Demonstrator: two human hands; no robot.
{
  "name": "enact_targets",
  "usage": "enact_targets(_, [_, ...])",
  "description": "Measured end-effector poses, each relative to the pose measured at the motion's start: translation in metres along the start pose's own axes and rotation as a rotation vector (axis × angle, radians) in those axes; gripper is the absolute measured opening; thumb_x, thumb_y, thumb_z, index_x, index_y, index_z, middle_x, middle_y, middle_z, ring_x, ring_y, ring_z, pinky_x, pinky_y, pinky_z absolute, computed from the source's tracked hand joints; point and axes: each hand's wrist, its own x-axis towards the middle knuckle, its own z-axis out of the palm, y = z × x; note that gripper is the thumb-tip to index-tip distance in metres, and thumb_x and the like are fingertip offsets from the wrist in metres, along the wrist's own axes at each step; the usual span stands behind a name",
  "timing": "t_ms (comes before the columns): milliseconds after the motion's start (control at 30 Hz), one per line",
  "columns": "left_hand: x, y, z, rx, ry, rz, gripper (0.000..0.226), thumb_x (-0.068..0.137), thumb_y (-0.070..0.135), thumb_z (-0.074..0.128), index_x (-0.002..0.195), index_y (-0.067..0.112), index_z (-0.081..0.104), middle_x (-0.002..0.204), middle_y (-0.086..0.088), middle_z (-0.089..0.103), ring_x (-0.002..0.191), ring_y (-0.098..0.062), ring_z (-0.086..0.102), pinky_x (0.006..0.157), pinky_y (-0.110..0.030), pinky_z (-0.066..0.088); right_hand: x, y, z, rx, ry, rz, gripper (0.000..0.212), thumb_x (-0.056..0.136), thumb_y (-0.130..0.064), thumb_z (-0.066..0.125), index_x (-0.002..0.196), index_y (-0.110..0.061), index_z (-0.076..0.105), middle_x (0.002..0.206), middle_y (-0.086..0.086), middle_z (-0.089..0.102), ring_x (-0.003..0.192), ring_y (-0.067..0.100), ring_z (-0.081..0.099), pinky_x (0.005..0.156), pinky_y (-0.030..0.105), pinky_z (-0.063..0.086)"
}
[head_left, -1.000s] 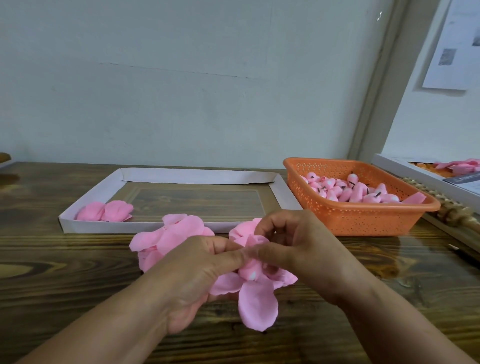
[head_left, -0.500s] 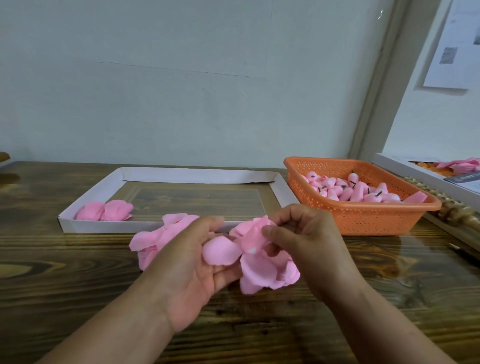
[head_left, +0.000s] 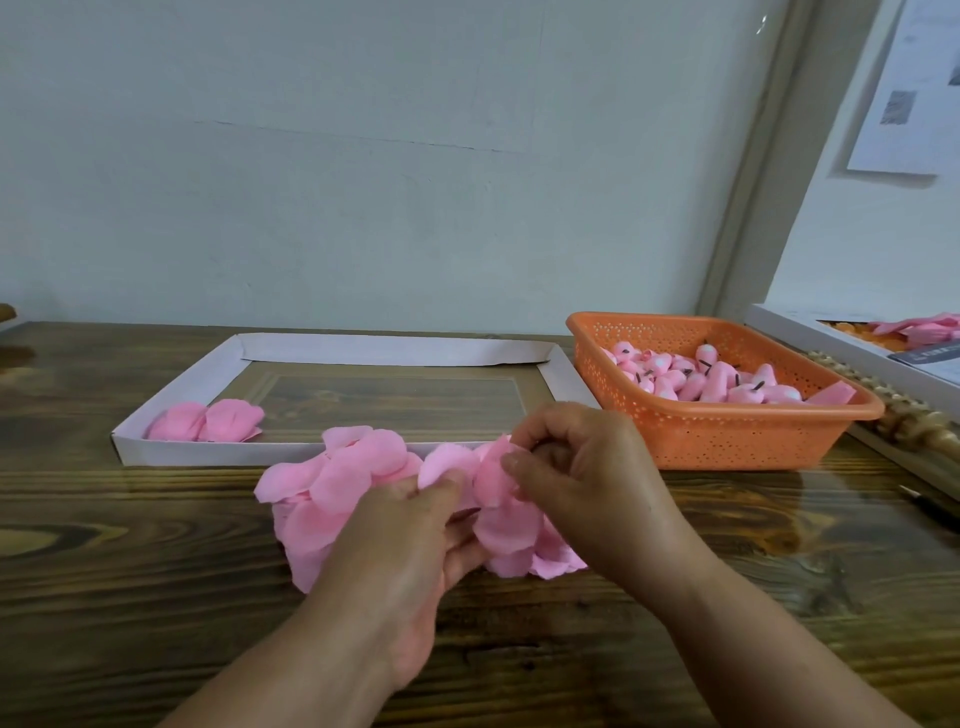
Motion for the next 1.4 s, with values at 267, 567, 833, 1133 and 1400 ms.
enact_targets(267, [-0.002, 0.007, -0.007, 0.257, -0.105, -0.078, 0.038, 0.1, 0.019, 0.039, 0.094, -0.006, 0.067, 0.08, -0.025, 0.072, 0.079, -0.032, 0.073, 0.07, -0.03, 0.058, 0.001, -0.015, -0.01, -0.22, -0.344, -0.112, 0.014, 0.083, -0.007, 0.063, 0.074, -0.016, 0.06, 0.073, -0.012, 0.052, 0.067, 0.002, 0.049, 0.059, 0.014, 0.039])
enact_targets(567, [0.0, 0.019, -0.002, 0.382, -0.09, -0.039, 0.052, 0.098, 0.049, 0.033, 0.097, 0.013, 0.072, 0.092, -0.009, 0.075, 0.093, -0.025, 0.071, 0.098, -0.044, 0.047, 0.016, -0.021, -0.015, -0.089, -0.392, -0.104, 0.015, 0.079, 0.002, 0.067, 0.071, -0.01, 0.064, 0.09, -0.002, 0.064, 0.061, 0.007, 0.053, 0.057, 0.017, 0.042])
enact_targets(833, [0.006, 0.035, 0.004, 0.328, -0.137, -0.072, 0.061, 0.097, 0.051, 0.029, 0.099, 0.005, 0.07, 0.089, -0.012, 0.075, 0.085, -0.024, 0.073, 0.078, -0.031, 0.054, 0.025, -0.022, -0.02, -0.015, -0.314, -0.073, 0.027, 0.079, 0.002, 0.067, 0.065, -0.02, 0.06, 0.081, 0.002, 0.067, 0.058, 0.01, 0.052, 0.058, 0.034, 0.047])
enact_targets(1133, [0.009, 0.035, -0.004, 0.14, -0.173, -0.154, 0.024, 0.094, 0.008, 0.049, 0.092, -0.002, 0.071, 0.091, -0.019, 0.073, 0.077, -0.022, 0.071, 0.066, -0.026, 0.06, 0.024, -0.013, -0.023, 0.127, -0.201, 0.053, 0.012, 0.08, 0.006, 0.066, 0.075, -0.003, 0.061, 0.055, 0.007, 0.065, 0.052, 0.013, 0.063, 0.058, 0.03, 0.054])
enact_targets(1400, [0.011, 0.028, -0.006, 0.134, -0.177, -0.16, 0.025, 0.067, 0.009, 0.066, 0.087, -0.004, 0.073, 0.073, -0.011, 0.072, 0.065, -0.017, 0.071, 0.065, -0.025, 0.059, 0.028, -0.018, -0.019, 0.105, -0.299, 0.036, 0.012, 0.083, 0.002, 0.064, 0.082, -0.01, 0.066, 0.057, 0.0, 0.063, 0.048, 0.008, 0.059, 0.051, 0.019, 0.051])
